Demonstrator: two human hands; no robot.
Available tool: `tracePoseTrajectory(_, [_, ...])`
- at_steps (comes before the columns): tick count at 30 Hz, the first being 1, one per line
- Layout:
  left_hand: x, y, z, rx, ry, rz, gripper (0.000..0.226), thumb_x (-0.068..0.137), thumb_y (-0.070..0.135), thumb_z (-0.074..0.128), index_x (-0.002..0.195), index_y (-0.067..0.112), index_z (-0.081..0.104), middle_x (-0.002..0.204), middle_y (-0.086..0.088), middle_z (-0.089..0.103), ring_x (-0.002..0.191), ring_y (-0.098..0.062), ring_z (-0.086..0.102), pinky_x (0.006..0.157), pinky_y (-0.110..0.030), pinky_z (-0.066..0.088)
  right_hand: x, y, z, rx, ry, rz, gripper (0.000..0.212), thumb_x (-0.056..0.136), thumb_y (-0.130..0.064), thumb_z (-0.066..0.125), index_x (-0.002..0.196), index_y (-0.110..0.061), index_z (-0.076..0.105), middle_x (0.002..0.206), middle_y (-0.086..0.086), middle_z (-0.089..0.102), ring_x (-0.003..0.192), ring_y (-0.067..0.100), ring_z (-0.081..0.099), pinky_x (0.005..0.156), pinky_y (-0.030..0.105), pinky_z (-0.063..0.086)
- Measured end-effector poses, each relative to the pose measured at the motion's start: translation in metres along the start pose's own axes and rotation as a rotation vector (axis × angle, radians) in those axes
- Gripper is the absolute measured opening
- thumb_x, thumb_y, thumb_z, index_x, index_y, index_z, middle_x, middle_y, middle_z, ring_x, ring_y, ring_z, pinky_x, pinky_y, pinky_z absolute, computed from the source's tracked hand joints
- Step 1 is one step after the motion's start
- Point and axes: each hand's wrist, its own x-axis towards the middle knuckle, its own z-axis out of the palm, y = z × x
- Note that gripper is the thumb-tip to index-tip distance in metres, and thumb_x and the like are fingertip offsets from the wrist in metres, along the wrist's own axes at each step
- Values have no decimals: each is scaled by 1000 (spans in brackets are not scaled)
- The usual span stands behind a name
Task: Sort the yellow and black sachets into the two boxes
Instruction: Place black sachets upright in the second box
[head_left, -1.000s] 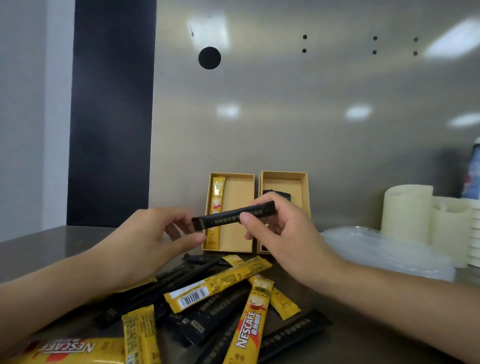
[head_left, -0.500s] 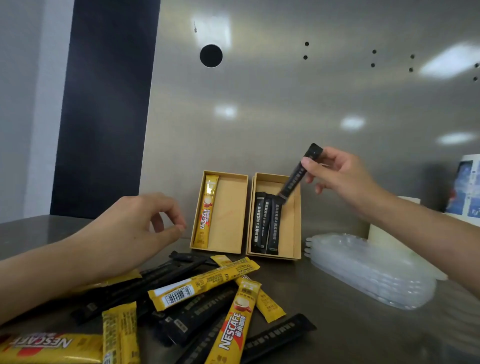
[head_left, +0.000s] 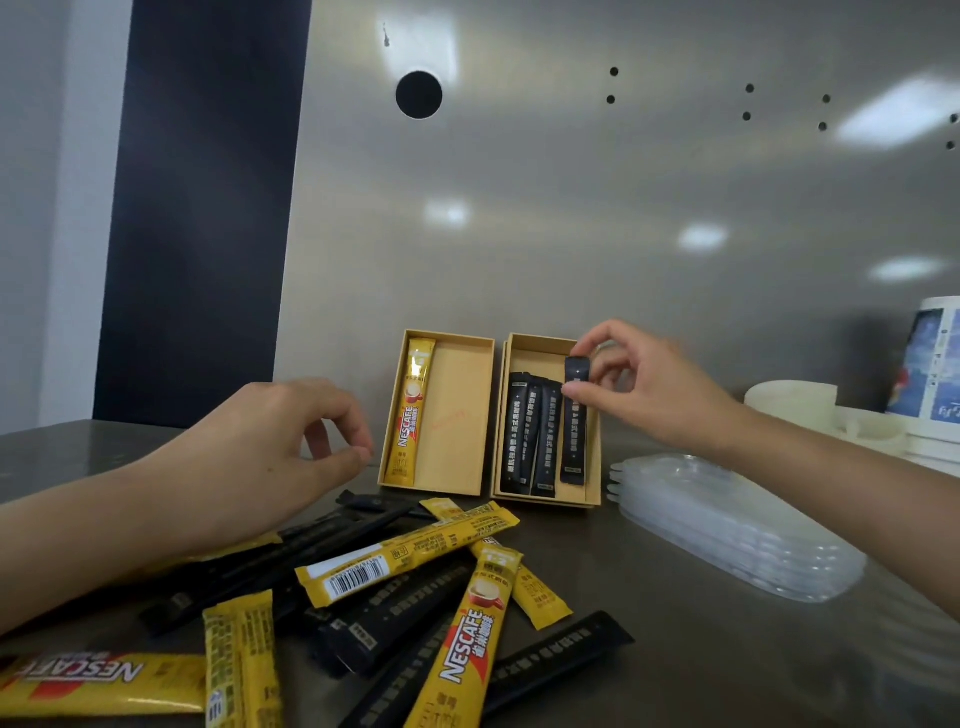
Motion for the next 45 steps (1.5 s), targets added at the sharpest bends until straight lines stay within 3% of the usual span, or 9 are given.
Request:
tracePoseTrajectory(4, [0, -1, 0, 5, 1, -4, 8, 92, 36, 65, 84, 40, 66, 92, 24, 65, 96, 13, 56, 66, -15, 44, -3, 4, 5, -84, 23, -10, 25, 86, -36, 75, 106, -27, 63, 83, -10, 66, 72, 12, 59, 63, 12, 49])
tracePoseTrajectory(8, [-1, 0, 0, 11, -3, -9, 8, 92, 35, 65, 84, 39, 67, 90, 22, 64, 94, 15, 55, 66, -14, 42, -1, 9, 6, -350, 63, -114, 30, 86, -48, 68, 109, -29, 65, 89, -20, 58, 75, 4, 55, 63, 16, 42])
tracePoseTrajectory(15, [-1, 0, 1, 9, -8, -1, 8, 90, 37, 65, 83, 40, 67, 95, 30, 62, 96, 12, 57, 68, -16, 44, -5, 7, 11, -752, 85, -264, 46, 87, -54, 59, 118, -22, 70, 107, -2, 58, 93, 12, 54, 72, 25, 50])
tracePoseTrajectory(18, [-1, 0, 1, 12, -14, 11, 8, 90, 37, 65, 83, 40, 67, 102, 38, 57, 96, 12, 57, 68, -16, 44, -5, -2, 19, -702, 87, -269, 36, 91, -39, 65, 123, -22, 67, 114, -2, 60, 104, 12, 55, 85, 29, 52])
tracePoseTrajectory(23, [-2, 2, 0, 28, -14, 29, 7, 91, 37, 65, 84, 39, 67, 107, 41, 53, 99, 11, 55, 67, -15, 43, 0, -17, 33, -575, 35, -299, 30, 103, -25, 50, 129, -23, 65, 135, -3, 60, 124, 13, 48, 104, 30, 42])
tracePoseTrajectory(33, [-4, 2, -1, 27, -16, 29, 7, 91, 37, 64, 84, 39, 66, 99, 30, 61, 96, 10, 56, 72, -16, 46, 3, -18, 38, -460, -4, -186, 33, 103, -35, 50, 133, -26, 60, 132, -12, 58, 122, 7, 43, 103, 29, 42])
tracePoseTrajectory(36, [-4, 3, -1, 34, -14, 33, 7, 91, 37, 64, 84, 39, 66, 96, 24, 64, 98, 10, 56, 73, -16, 46, 4, -23, 38, -339, 56, -111, 24, 98, -42, 56, 114, -28, 67, 115, -15, 61, 111, 3, 49, 95, 28, 46])
tracePoseTrajectory(40, [-4, 4, -1, 38, -17, 35, 7, 90, 38, 64, 84, 41, 66, 97, 25, 63, 98, 9, 57, 71, -16, 45, 5, -36, 37, -89, 204, 11, 8, 90, -36, 72, 87, -30, 67, 91, -16, 64, 90, 0, 58, 74, 12, 41])
tracePoseTrajectory(45, [-4, 5, -2, 44, -28, 36, 7, 91, 38, 64, 84, 41, 65, 96, 24, 63, 99, 10, 56, 73, -16, 46, 8, -40, 38, 171, 193, 153, 16, 86, -24, 78, 90, -25, 63, 87, -7, 69, 81, 8, 67, 67, 13, 48])
